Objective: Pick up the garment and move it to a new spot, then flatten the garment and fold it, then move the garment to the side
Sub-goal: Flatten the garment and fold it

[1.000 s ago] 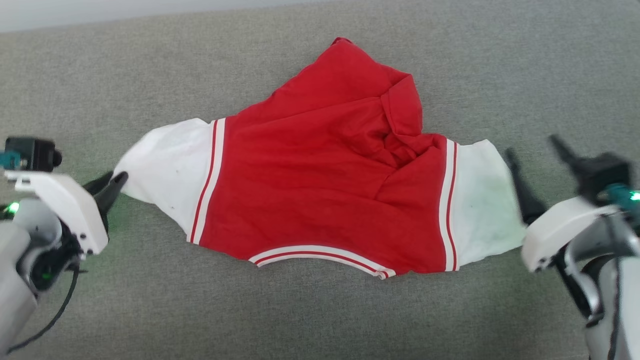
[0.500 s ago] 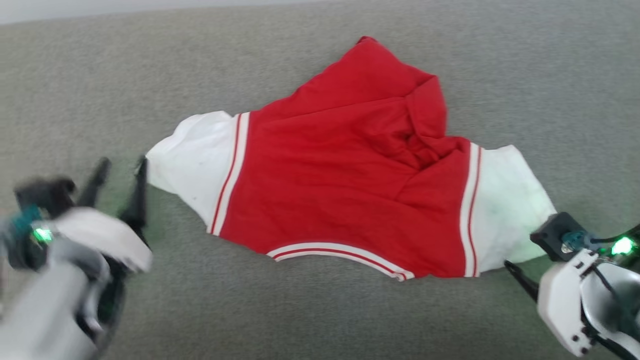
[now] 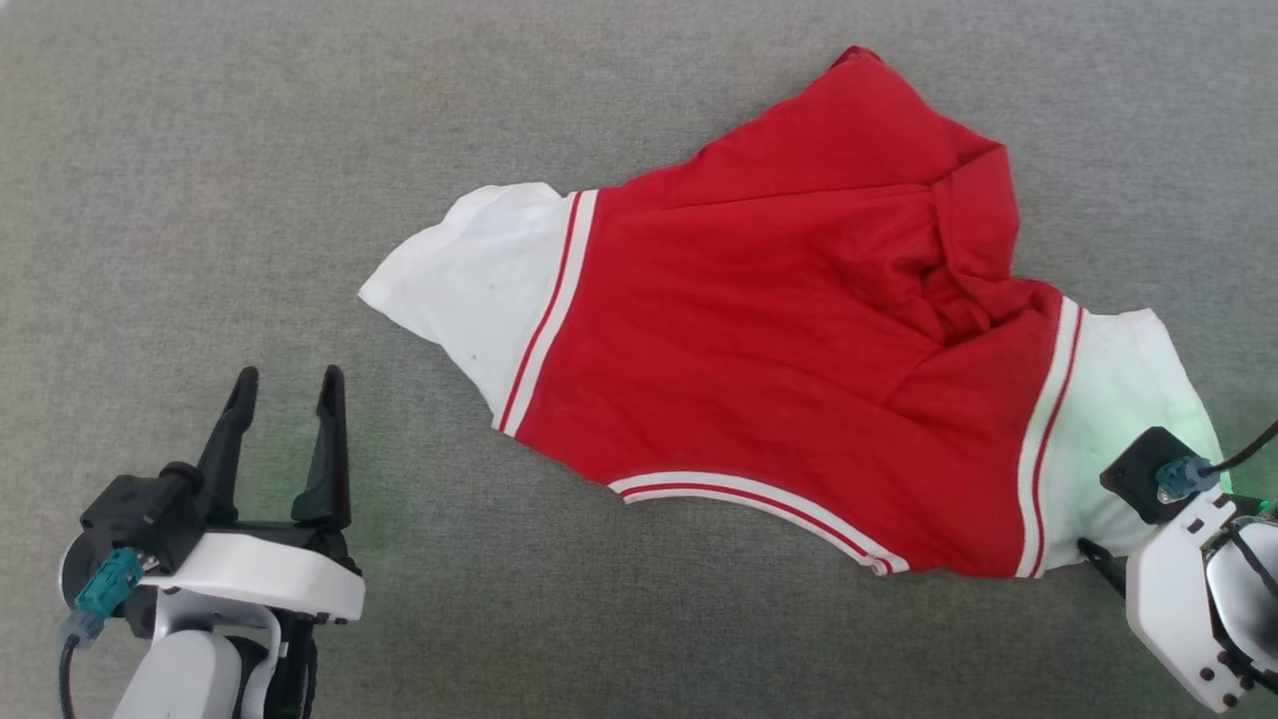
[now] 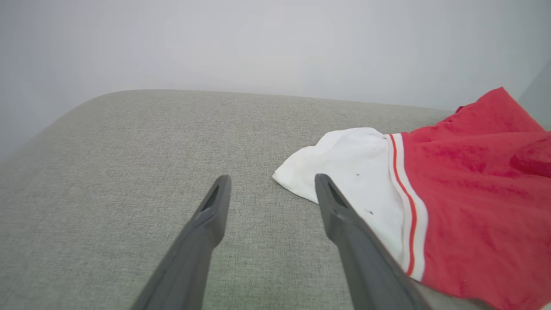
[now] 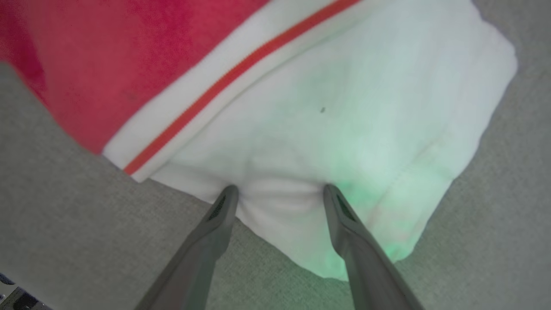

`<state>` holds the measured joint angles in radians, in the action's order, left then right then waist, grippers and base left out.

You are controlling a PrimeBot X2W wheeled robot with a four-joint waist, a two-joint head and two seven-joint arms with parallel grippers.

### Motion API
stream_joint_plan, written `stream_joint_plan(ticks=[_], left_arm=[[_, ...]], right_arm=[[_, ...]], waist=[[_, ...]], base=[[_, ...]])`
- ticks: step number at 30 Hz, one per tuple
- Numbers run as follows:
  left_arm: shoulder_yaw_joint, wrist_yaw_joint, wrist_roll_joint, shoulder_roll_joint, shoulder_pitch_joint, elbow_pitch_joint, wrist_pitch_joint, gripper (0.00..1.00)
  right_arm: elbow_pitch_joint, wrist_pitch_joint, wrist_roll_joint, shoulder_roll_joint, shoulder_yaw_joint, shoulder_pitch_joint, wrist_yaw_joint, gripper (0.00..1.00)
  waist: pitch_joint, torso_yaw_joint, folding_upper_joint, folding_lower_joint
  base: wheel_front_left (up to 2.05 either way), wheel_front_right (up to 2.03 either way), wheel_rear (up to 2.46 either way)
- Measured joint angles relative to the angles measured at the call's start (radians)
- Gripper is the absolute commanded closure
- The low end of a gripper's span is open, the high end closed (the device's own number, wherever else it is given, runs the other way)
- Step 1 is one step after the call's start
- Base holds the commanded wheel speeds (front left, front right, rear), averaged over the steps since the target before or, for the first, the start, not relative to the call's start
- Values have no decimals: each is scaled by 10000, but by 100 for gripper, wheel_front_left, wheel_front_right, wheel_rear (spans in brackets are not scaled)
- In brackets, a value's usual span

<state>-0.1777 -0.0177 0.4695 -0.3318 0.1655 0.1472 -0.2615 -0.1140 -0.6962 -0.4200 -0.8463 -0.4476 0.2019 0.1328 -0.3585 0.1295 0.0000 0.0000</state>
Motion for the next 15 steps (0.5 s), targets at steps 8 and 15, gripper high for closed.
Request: stream_joint_plan(ticks=[8,15], left_arm=[[579,924,-911,33,188,59,0,0],[-715,1455,-311,-1523,1475,23,1317,0]], right_arm=[[500,71,67,322,-115,267,13,100],[543,73,203,692,-151,451,10,100]], waist=[[-184,46,0,0],[-223,-215,0,0]], base=[[0,0,0],[0,0,0]])
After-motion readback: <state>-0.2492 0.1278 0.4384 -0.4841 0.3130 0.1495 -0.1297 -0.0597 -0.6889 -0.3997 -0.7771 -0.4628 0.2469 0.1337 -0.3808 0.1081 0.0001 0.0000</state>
